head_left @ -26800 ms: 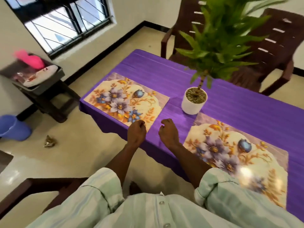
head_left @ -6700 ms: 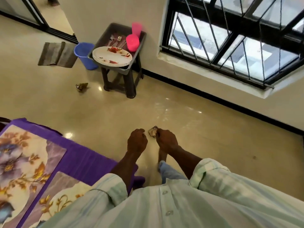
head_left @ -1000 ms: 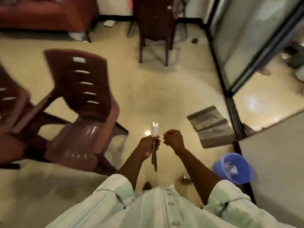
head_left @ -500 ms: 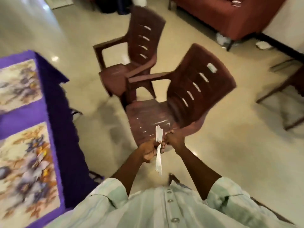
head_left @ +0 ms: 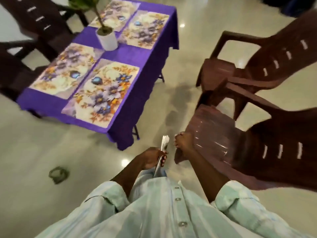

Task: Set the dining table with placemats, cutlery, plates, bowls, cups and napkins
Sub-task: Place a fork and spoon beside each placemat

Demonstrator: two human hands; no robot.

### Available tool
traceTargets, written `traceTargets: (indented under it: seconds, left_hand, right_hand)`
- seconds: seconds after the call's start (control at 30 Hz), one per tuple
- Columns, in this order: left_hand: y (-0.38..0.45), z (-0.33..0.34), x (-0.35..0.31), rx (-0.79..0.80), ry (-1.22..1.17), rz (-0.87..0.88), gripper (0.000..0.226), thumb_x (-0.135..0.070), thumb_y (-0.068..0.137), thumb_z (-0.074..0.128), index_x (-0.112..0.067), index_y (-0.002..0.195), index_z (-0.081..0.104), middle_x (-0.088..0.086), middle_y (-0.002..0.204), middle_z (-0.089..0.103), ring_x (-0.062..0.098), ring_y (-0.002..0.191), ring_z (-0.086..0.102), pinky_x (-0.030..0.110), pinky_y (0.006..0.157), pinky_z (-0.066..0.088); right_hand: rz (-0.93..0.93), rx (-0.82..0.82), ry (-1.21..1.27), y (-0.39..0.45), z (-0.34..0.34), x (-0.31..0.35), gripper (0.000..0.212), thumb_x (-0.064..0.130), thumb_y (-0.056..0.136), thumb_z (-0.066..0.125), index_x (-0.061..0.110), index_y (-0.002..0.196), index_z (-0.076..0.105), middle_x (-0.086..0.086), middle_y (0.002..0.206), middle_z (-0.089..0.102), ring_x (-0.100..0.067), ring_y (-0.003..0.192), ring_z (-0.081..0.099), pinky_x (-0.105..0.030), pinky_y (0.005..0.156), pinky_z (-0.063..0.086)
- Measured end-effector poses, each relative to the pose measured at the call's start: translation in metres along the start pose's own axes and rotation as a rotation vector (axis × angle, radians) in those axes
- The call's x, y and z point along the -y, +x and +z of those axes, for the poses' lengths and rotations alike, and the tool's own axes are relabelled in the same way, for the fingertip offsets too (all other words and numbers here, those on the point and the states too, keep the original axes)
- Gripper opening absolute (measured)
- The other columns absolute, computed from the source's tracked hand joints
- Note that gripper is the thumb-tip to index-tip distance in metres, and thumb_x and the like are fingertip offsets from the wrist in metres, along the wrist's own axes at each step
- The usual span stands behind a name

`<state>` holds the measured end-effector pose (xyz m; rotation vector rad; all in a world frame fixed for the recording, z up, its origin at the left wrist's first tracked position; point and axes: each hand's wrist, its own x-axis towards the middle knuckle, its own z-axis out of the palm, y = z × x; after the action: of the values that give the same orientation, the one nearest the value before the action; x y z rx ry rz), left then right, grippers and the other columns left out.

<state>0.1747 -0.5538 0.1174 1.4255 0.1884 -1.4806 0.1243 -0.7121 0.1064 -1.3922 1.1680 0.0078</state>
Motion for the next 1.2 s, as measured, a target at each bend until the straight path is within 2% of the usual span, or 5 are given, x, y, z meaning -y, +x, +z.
traceTargets:
  seconds: [0.43,0.67,0.77,1.07,1.2]
  left_hand:
    - [0.021,-0.130,-0.139,-0.235,-0.548,0.376,0.028,0.004,0.098,0.032,0.004,0.119,0.052,0.016,0.093,0.065,0.022,0.078,0.067,0.034,0.074,0.055]
    - [0.036,-0.197,-0.240,-0.313,-0.657,0.411,0.023,0.010,0.094,0.039,0.003,0.103,0.059,0.023,0.107,0.060,0.027,0.085,0.064,0.043,0.091,0.054]
    - [0.047,-0.214,-0.265,-0.391,-0.655,0.371,0.020,0.008,0.093,0.044,0.002,0.101,0.062,0.019,0.087,0.069,0.029,0.075,0.067,0.050,0.100,0.046]
    - [0.097,-0.234,-0.337,-0.591,-0.820,0.221,0.027,-0.010,0.088,0.062,0.006,0.110,0.064,0.024,0.114,0.066,0.038,0.102,0.063,0.050,0.100,0.047]
    - [0.120,-0.225,-0.382,-0.607,-1.010,0.251,0.018,-0.012,0.090,0.063,0.005,0.092,0.068,0.023,0.101,0.070,0.039,0.086,0.070,0.058,0.082,0.054]
  right_hand:
    - [-0.128,0.290,-0.151,0.070,0.151,0.135,0.019,0.000,0.086,0.049,0.005,0.072,0.061,-0.014,0.067,0.062,-0.025,0.055,0.059,-0.030,0.054,0.052]
    - [-0.188,0.365,-0.265,0.126,0.217,0.238,0.019,0.002,0.086,0.051,-0.005,0.087,0.069,-0.019,0.073,0.070,-0.029,0.060,0.067,-0.032,0.054,0.054]
    - [-0.183,0.434,-0.257,0.141,0.241,0.265,0.022,0.003,0.086,0.049,0.002,0.081,0.071,-0.013,0.067,0.069,-0.024,0.052,0.063,-0.028,0.048,0.050]
    - [-0.150,0.681,-0.416,0.221,0.283,0.344,0.020,0.005,0.090,0.053,0.002,0.072,0.060,-0.015,0.060,0.058,-0.020,0.044,0.054,-0.023,0.042,0.044]
    - [-0.164,0.835,-0.545,0.266,0.285,0.385,0.011,0.006,0.087,0.057,0.002,0.080,0.063,-0.015,0.070,0.060,-0.024,0.055,0.056,-0.027,0.049,0.044]
